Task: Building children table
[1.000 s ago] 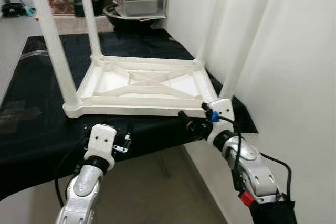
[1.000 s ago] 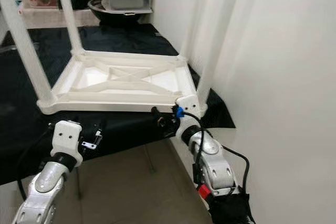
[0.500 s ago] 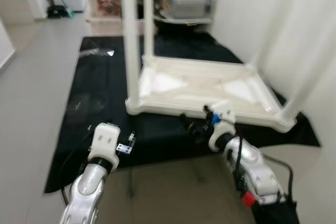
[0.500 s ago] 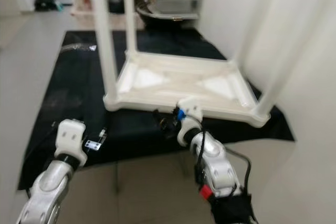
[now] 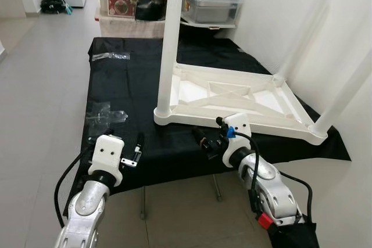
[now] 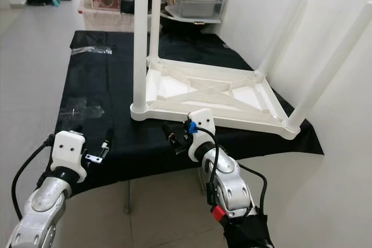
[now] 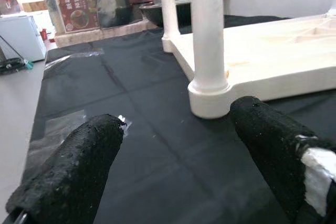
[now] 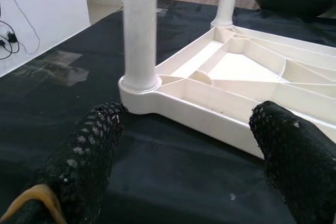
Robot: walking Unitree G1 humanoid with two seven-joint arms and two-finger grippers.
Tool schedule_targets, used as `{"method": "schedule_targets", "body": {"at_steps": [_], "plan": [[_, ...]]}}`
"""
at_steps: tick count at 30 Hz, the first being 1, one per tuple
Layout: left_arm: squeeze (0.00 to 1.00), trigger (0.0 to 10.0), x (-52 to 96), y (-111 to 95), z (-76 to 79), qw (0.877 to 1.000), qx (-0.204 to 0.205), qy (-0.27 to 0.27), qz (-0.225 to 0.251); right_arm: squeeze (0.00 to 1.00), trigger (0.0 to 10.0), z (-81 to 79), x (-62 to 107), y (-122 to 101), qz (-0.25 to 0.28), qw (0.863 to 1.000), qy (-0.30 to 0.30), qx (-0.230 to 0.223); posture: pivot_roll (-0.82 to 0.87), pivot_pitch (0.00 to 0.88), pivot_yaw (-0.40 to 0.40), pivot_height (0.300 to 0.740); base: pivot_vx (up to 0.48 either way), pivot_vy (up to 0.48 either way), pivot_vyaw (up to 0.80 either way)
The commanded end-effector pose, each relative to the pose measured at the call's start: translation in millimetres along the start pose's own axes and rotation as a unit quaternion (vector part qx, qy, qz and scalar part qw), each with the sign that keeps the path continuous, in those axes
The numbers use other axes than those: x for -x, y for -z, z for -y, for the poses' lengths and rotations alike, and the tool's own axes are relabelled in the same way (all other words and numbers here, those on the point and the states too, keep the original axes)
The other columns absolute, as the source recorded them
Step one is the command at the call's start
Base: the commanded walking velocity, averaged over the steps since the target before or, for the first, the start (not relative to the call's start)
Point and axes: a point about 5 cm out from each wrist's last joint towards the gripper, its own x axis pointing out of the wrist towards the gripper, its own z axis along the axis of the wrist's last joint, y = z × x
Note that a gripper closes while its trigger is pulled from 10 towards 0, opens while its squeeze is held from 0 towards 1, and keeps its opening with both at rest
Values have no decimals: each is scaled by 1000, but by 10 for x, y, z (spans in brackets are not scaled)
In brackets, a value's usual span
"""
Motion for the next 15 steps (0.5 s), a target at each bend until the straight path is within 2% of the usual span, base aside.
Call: {"method": "schedule_targets", "body": {"at_steps": [1, 3, 6, 8, 9, 12, 15], "plan": [[0, 10000, -28, -27, 42, 1000, 7, 9, 7, 0, 10000, 26, 3, -9, 3, 1000, 3, 21, 53, 0, -113, 740, 356, 0, 800], [0, 10000, -30, -28, 43, 1000, 7, 9, 8, 0, 10000, 24, 2, -10, 3, 1000, 2, 26, 53, 0, -113, 740, 356, 0, 800], [0, 10000, -36, -32, 52, 1000, 9, 11, 9, 0, 10000, 30, -1, -9, 2, 1000, 3, 5, 53, 0, -113, 740, 360, 0, 698], [0, 10000, -37, -32, 54, 1000, 9, 11, 9, 0, 10000, 31, -2, -8, 1, 1000, 2, 7, 53, 0, -113, 740, 360, 0, 494], [0, 10000, -38, -34, 60, 1000, 11, 13, 10, 0, 10000, 23, -3, -7, 0, 1000, -2, 21, 53, 0, -113, 740, 300, 0, 800], [0, 10000, -38, -35, 68, 1000, 11, 14, 10, 0, 10000, 26, -4, -4, 0, 1000, -1, 17, 53, 0, -113, 740, 259, 0, 800], [0, 10000, -35, -35, 82, 1000, 12, 11, 10, 0, 10000, 70, -5, -8, 0, 1000, 2, 11, 54, 0, -117, 740, 0, 0, 181]]}}
